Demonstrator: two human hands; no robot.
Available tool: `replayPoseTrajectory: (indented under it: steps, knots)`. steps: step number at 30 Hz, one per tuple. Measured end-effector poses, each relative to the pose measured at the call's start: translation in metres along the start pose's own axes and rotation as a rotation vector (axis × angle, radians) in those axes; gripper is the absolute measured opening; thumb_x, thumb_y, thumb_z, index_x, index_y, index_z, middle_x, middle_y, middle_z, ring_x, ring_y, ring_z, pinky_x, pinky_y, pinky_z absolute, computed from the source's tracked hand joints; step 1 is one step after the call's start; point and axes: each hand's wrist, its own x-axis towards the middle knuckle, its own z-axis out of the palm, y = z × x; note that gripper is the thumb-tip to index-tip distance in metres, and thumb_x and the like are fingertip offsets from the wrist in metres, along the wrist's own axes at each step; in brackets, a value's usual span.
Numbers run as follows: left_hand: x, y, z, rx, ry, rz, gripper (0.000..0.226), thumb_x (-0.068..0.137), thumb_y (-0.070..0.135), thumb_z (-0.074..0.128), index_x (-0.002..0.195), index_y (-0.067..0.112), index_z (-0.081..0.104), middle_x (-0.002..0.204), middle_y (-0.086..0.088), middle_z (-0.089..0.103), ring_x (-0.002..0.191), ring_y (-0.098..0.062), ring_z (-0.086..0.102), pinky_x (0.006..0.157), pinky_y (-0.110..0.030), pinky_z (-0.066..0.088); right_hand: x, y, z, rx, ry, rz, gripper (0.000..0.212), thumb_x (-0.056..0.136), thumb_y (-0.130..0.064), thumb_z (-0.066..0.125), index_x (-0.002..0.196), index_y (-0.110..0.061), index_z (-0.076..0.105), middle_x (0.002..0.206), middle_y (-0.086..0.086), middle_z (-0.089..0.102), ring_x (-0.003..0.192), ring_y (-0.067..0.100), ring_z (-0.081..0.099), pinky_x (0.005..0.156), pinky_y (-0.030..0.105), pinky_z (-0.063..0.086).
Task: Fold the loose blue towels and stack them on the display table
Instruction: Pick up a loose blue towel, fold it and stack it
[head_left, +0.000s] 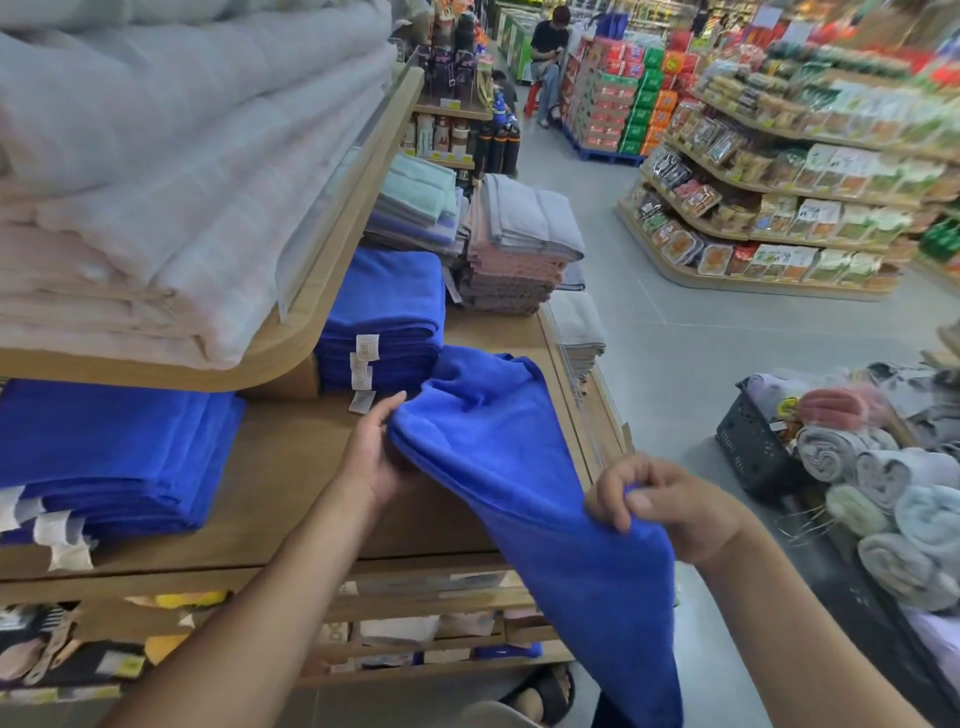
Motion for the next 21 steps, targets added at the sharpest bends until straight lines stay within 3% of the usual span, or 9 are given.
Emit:
replayPoseTrajectory:
  steps: [3, 6, 8, 11, 13, 16, 21]
  knots:
    - [-0.001, 0.004, -0.009, -0.070, 0.012, 0.077, 0.036, 0.101, 0.022, 0.045, 0.095, 0.015, 0.079, 0.094, -0.007, 0.078, 0.090, -0.022, 0.075, 0.075, -0.031, 0.060, 0.000, -0.006, -0.026, 0.050, 0.536, 0.074, 0.026, 0.086, -0.036, 0.078, 0.087, -0.011, 0.073, 0.079, 0.008, 0.060, 0.064, 0.019, 0.057, 0.057, 0.030, 0.043]
    - [-0.012, 0.002, -0.033, -0.121, 0.008, 0.078, 0.024, 0.092, 0.022, 0.058, 0.104, 0.014, 0.077, 0.112, -0.009, 0.075, 0.106, -0.026, 0.072, 0.089, -0.038, 0.058, -0.003, 0.002, -0.057, 0.136, 0.905, 0.047, 0.025, 0.102, -0.021, 0.057, 0.102, -0.012, 0.080, 0.100, 0.009, 0.075, 0.083, 0.018, 0.072, 0.070, 0.028, 0.058]
    - [-0.021, 0.002, -0.051, -0.164, 0.013, 0.071, 0.031, 0.081, 0.023, 0.070, 0.112, 0.017, 0.075, 0.125, -0.009, 0.071, 0.115, -0.028, 0.068, 0.095, -0.042, 0.052, -0.012, 0.011, -0.075, 0.192, 0.987, 0.014, 0.028, 0.105, -0.018, 0.050, 0.114, -0.013, 0.076, 0.106, 0.009, 0.076, 0.089, 0.019, 0.073, 0.076, 0.031, 0.059]
    - [-0.039, 0.004, -0.072, -0.268, 0.050, 0.122, 0.040, 0.065, 0.023, 0.085, 0.103, 0.019, 0.074, 0.120, -0.006, 0.072, 0.113, -0.026, 0.066, 0.093, -0.046, 0.049, -0.030, 0.025, -0.095, 0.247, 1.094, -0.018, 0.026, 0.105, -0.019, 0.053, 0.122, -0.010, 0.069, 0.105, 0.008, 0.075, 0.088, 0.020, 0.072, 0.075, 0.032, 0.059]
    - [-0.049, 0.005, -0.083, -0.350, 0.085, 0.152, 0.044, 0.071, 0.028, 0.085, 0.112, 0.019, 0.071, 0.123, -0.005, 0.072, 0.117, -0.026, 0.065, 0.099, -0.047, 0.046, -0.037, 0.035, -0.103, 0.281, 1.140, -0.019, 0.026, 0.103, -0.020, 0.056, 0.123, -0.008, 0.068, 0.108, 0.010, 0.072, 0.092, 0.023, 0.069, 0.079, 0.033, 0.057]
    - [-0.060, 0.010, -0.098, -0.460, 0.085, 0.211, 0.058, 0.083, 0.037, 0.079, 0.135, 0.020, 0.061, 0.132, -0.006, 0.067, 0.121, -0.028, 0.065, 0.105, -0.047, 0.043, -0.038, 0.048, -0.104, 0.301, 1.177, -0.015, 0.024, 0.103, -0.019, 0.056, 0.120, -0.008, 0.070, 0.103, 0.009, 0.072, 0.086, 0.021, 0.069, 0.069, 0.030, 0.059]
    - [-0.065, 0.031, -0.108, -0.516, 0.115, 0.347, 0.055, 0.089, 0.037, 0.071, 0.139, 0.021, 0.055, 0.136, -0.007, 0.065, 0.120, -0.026, 0.066, 0.102, -0.045, 0.046, -0.037, 0.054, -0.103, 0.327, 1.216, -0.048, 0.021, 0.104, -0.017, 0.056, 0.112, -0.007, 0.072, 0.105, 0.011, 0.069, 0.085, 0.021, 0.067, 0.070, 0.031, 0.058]
